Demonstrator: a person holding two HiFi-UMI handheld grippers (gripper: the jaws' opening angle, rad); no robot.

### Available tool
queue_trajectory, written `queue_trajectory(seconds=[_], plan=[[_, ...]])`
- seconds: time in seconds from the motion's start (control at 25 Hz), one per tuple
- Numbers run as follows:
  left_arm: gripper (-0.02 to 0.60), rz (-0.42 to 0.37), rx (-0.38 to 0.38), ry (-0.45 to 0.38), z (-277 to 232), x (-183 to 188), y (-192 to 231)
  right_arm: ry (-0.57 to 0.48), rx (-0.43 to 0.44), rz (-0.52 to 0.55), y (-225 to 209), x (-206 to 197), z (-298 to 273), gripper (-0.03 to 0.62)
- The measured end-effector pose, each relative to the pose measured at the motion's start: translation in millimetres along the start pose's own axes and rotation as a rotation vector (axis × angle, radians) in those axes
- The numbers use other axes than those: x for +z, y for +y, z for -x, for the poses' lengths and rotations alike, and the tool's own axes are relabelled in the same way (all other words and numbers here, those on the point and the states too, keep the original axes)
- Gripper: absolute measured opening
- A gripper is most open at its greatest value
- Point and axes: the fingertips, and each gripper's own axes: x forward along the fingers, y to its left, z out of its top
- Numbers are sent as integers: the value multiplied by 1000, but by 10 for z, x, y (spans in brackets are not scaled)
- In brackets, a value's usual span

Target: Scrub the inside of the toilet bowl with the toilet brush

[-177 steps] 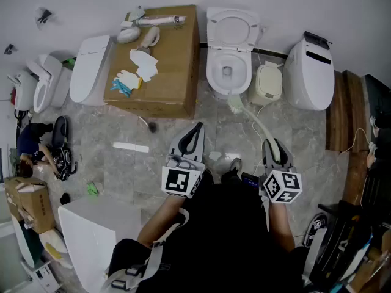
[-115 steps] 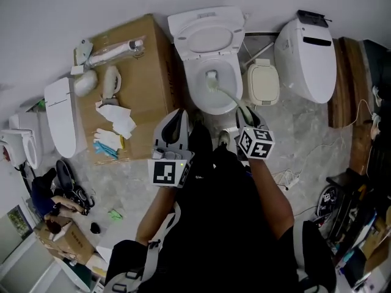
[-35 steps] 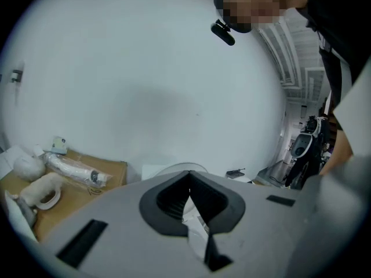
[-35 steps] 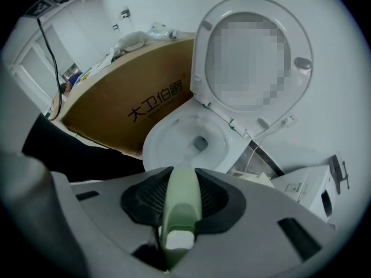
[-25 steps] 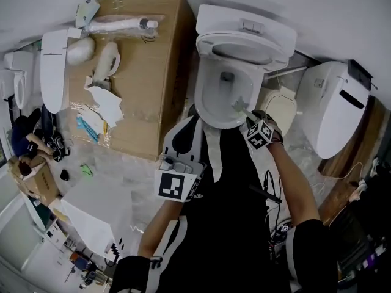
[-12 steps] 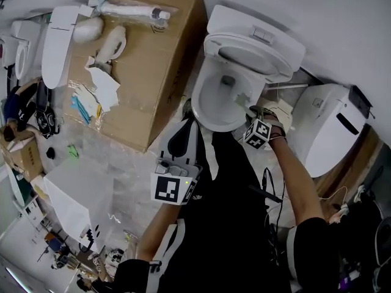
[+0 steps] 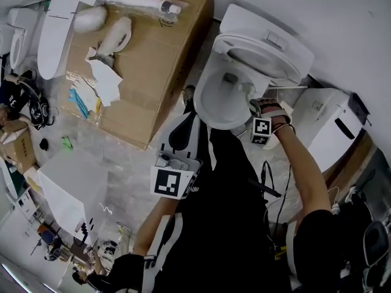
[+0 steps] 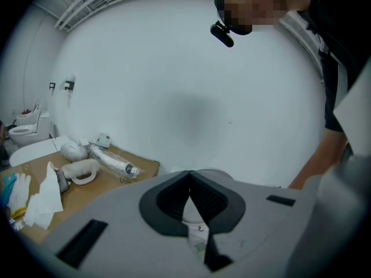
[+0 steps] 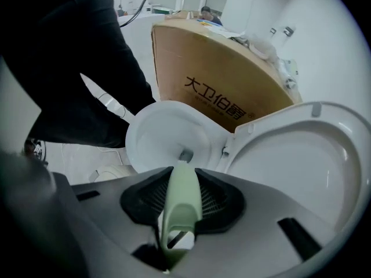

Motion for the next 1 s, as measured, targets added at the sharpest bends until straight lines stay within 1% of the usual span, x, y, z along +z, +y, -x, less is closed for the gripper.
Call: queue_trajectory(seconds=[0.16, 0.44, 0.68, 1.0], plan=[[8, 4, 1, 1, -28, 66, 188, 18, 17, 146, -71, 92, -16, 121], [8, 17, 17, -4, 15, 112, 475, 30, 12, 442, -184, 278, -122, 121], [8, 63, 32, 1, 124, 88, 600, 33, 27, 610, -303, 505, -138, 121], [8, 90, 91, -23, 385, 64, 860, 27, 38, 876, -411, 863, -205, 121]])
